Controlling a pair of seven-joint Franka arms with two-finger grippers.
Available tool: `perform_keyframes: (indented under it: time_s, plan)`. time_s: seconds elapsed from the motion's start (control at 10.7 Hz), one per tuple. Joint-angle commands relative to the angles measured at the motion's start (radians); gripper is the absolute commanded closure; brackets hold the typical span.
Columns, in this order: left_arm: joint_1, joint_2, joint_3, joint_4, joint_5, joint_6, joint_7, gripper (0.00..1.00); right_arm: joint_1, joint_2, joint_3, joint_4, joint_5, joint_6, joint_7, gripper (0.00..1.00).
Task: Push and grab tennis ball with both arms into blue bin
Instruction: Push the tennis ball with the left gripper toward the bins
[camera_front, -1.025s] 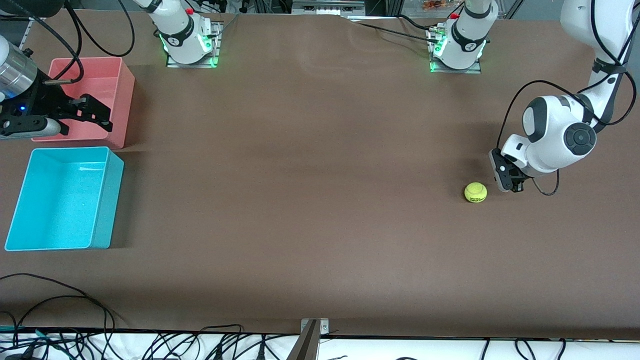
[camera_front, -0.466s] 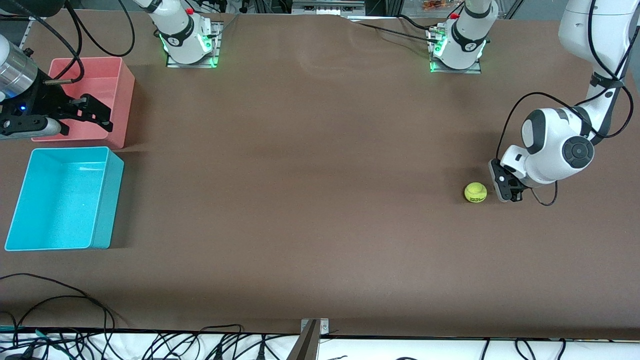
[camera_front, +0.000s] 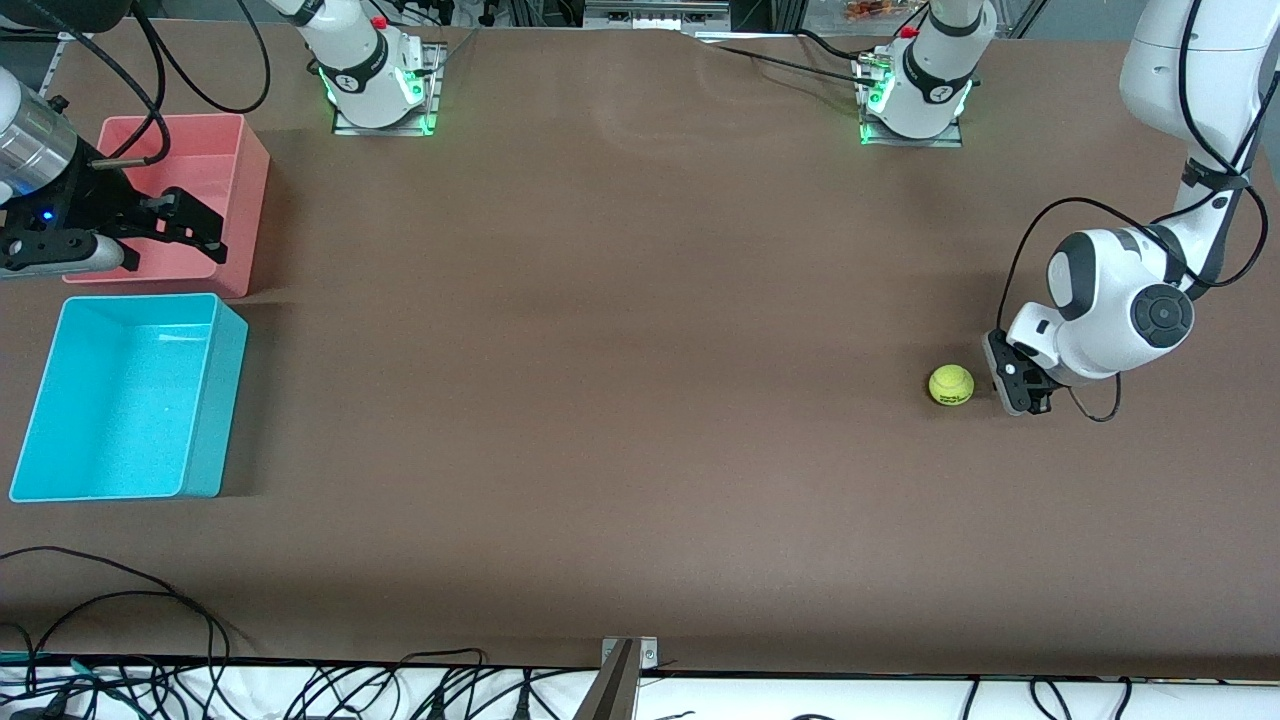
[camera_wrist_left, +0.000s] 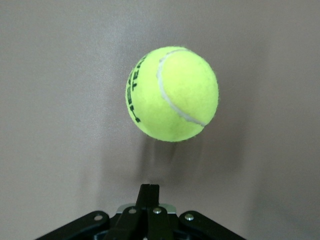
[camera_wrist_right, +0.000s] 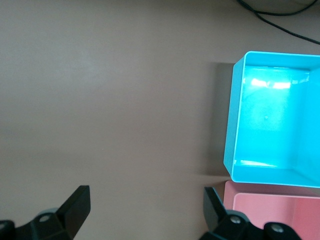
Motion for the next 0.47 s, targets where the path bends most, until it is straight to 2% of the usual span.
perform_keyframes:
  time_s: [0.0, 0.37]
  plan:
    - [-0.002, 0.013, -0.004, 0.021, -0.028, 0.006, 0.031, 1.00, -0.003, -0.012, -0.005, 0.005, 0.005, -0.030, -0.029, 0.00]
    - [-0.009, 0.045, -0.007, 0.021, -0.031, 0.075, 0.029, 1.00, 0.006, -0.009, 0.005, 0.002, 0.020, -0.020, -0.011, 0.00]
